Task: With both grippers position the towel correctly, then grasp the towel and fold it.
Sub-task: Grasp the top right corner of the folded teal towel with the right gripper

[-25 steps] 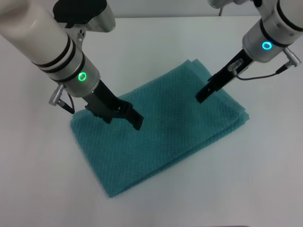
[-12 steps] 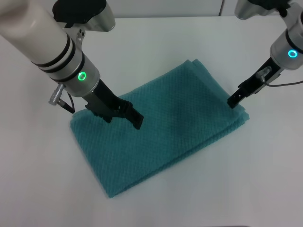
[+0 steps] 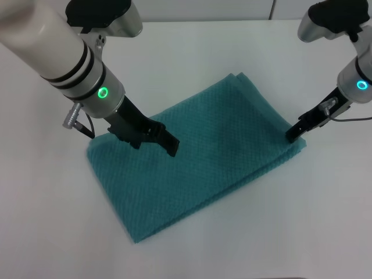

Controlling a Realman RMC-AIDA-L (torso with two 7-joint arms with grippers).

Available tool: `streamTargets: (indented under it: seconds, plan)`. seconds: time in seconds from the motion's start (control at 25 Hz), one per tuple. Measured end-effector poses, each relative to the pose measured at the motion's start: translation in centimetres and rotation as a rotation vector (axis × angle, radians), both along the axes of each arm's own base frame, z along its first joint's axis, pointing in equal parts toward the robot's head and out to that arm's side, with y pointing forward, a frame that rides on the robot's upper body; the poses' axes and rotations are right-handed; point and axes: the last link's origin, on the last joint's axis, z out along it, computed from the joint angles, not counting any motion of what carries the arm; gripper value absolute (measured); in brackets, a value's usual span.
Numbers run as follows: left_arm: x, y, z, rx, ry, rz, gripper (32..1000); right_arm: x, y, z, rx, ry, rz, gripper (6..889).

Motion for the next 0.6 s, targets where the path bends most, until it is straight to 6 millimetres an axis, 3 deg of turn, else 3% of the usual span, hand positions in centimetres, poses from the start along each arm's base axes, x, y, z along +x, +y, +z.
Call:
streamTargets:
  seconds: [0.6]
  plan:
    - [-0.1, 0.0, -0.2, 0.013, -0.019, -0.003, 900, 2.0, 0.1, -0.5, 0.09, 0.009, 0.004, 820]
